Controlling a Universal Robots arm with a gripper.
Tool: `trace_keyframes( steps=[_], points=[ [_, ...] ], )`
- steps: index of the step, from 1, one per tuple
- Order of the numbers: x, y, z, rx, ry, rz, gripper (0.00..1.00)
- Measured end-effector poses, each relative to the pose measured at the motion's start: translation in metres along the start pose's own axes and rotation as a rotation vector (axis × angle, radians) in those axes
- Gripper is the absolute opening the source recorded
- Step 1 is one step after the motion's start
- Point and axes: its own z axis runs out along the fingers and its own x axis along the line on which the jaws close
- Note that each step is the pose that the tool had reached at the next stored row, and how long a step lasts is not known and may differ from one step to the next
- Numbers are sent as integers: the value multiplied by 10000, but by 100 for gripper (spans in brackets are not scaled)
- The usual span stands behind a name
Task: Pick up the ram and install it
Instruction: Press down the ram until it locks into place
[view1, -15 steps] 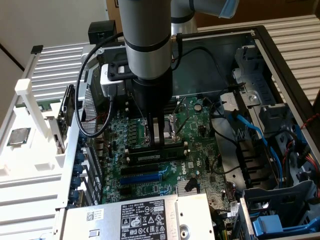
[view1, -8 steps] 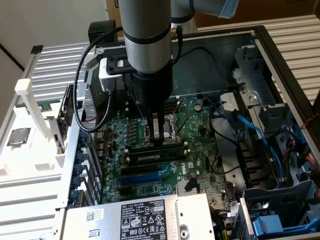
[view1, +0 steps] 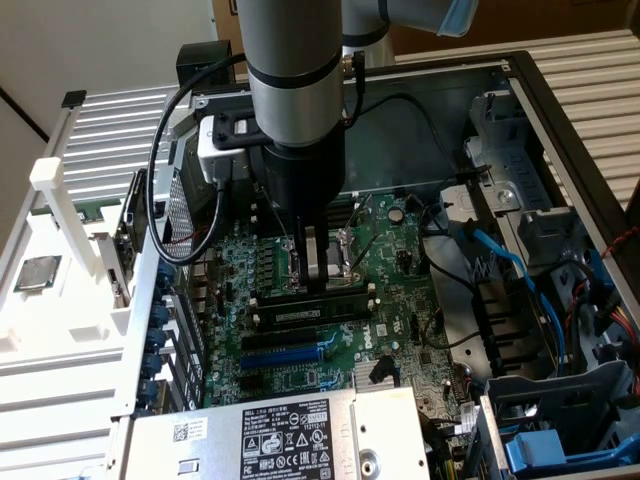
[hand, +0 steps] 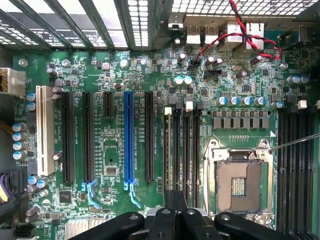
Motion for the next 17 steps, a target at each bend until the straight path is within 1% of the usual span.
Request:
trace_keyframes(
  steps=[5,9,17],
  points=[
    [0,0,0,38,-1,716,10],
    [0,1,0,68,11,1282,10],
    [1,0,9,140,38,2599,10]
  ],
)
